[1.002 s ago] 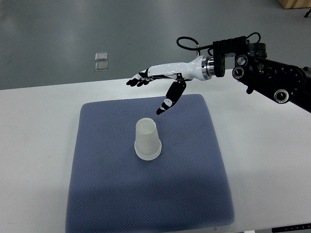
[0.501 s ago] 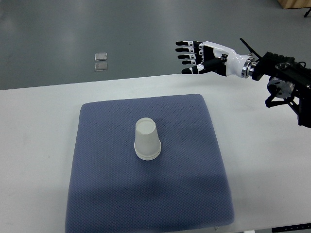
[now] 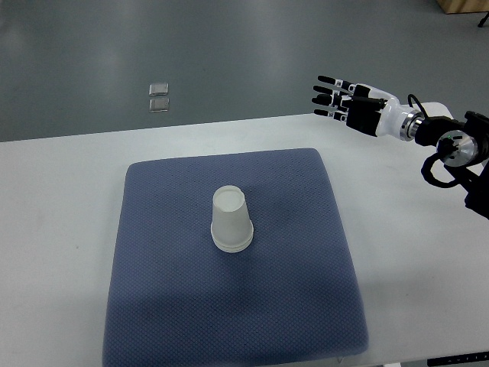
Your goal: Stack paper cups
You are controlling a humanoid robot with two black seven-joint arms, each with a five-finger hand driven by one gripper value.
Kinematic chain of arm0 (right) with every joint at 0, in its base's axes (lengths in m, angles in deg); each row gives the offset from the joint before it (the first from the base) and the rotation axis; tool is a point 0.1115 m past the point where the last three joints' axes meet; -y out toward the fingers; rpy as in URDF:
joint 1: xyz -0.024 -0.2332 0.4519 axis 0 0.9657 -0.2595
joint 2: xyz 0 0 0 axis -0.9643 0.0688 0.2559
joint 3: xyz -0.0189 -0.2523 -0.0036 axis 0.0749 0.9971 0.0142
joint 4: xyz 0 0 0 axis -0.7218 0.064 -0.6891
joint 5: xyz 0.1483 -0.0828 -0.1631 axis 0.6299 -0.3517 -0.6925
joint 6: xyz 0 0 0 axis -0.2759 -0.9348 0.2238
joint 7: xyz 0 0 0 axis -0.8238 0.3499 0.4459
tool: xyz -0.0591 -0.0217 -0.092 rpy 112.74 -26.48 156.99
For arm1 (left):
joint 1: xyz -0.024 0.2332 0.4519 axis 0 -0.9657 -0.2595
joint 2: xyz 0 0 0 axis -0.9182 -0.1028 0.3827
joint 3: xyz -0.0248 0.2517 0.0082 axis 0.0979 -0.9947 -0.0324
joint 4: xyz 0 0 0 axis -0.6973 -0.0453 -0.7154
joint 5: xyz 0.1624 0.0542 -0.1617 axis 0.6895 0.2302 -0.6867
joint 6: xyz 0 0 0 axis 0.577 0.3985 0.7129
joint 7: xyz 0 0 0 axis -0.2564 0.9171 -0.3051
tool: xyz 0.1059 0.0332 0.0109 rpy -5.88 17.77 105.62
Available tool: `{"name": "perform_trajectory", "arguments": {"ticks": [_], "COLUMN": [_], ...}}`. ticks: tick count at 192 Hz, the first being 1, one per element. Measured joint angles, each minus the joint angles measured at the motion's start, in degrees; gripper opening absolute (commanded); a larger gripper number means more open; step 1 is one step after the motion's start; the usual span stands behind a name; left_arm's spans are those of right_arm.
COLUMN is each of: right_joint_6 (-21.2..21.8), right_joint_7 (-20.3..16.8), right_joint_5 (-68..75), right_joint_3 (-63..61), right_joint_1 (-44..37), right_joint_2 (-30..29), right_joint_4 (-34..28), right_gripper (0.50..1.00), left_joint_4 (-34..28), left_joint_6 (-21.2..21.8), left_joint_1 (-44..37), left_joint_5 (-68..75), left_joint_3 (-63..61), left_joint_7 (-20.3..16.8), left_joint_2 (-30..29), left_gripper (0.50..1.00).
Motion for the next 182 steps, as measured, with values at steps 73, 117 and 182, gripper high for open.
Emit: {"name": "perform_trajectory", "arguments": {"ticks": [73, 117, 182], "right_joint_6": [-1.4, -0.7, 0.2], "right_joint_7": [0.5, 0.6, 0.6], "right_joint_5": [13.5, 13.2, 13.4], "right_joint_3": [-0.2, -0.3, -0.4], "right_joint_1": [4.1, 4.8, 5.0], "right_joint_2": [-1.9, -2.7, -2.4], "right_joint_4": [0.5, 0.5, 0.4], "right_gripper": [0.926, 0.926, 0.926], "left_joint_4": [0.0, 0.0, 0.0], "left_joint_6": [0.0, 0.0, 0.0], "left_joint_1": [0.0, 0.0, 0.0], "left_joint_5": [0.0, 0.0, 0.0], "left_joint_3": [0.0, 0.0, 0.0], "left_joint_7": [0.0, 0.0, 0.0], "left_joint_2": [0.0, 0.0, 0.0], "left_gripper": [1.0, 1.0, 1.0]}}
